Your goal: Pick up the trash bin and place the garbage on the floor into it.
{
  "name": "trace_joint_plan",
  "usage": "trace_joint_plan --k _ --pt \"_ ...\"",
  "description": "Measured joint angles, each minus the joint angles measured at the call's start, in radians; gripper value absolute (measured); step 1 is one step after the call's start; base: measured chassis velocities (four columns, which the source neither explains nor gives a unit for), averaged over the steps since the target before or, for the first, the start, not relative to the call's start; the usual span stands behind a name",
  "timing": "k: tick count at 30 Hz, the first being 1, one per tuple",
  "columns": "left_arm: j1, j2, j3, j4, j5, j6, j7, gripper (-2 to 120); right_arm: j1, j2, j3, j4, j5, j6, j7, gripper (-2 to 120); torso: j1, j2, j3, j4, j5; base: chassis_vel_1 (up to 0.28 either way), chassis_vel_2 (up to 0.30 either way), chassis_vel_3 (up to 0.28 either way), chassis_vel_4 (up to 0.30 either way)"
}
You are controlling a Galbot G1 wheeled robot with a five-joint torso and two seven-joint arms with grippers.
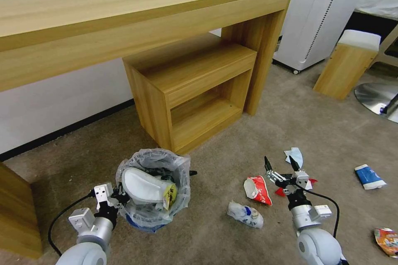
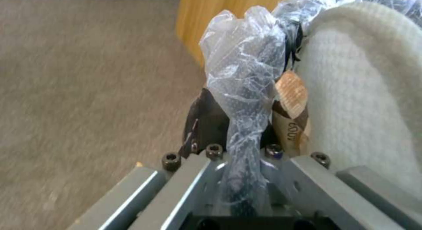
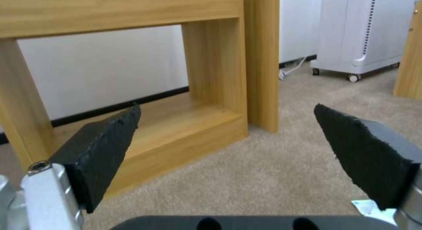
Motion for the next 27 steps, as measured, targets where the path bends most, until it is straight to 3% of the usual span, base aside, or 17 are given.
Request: trace_joint_plan --k 7,27 --pt "0.027 0.028 -0.016 -0.045 -0.026 0.101 -0.032 1 -0.011 -0.029 0.002 0.003 -0.002 -0.01 -0.005 100 0.0 0.0 0.0 0.0 0.0001 0.0 0.0 0.0 0.0" --pt "0.026 0.06 -0.03 -0.043 -0.035 0.104 -0.039 1 -0.016 -0.051 -0.002 -0.001 -0.028 -0.02 -0.003 100 0.0 0.0 0.0 0.0 0.0 0.0 0.0 0.0 0.0"
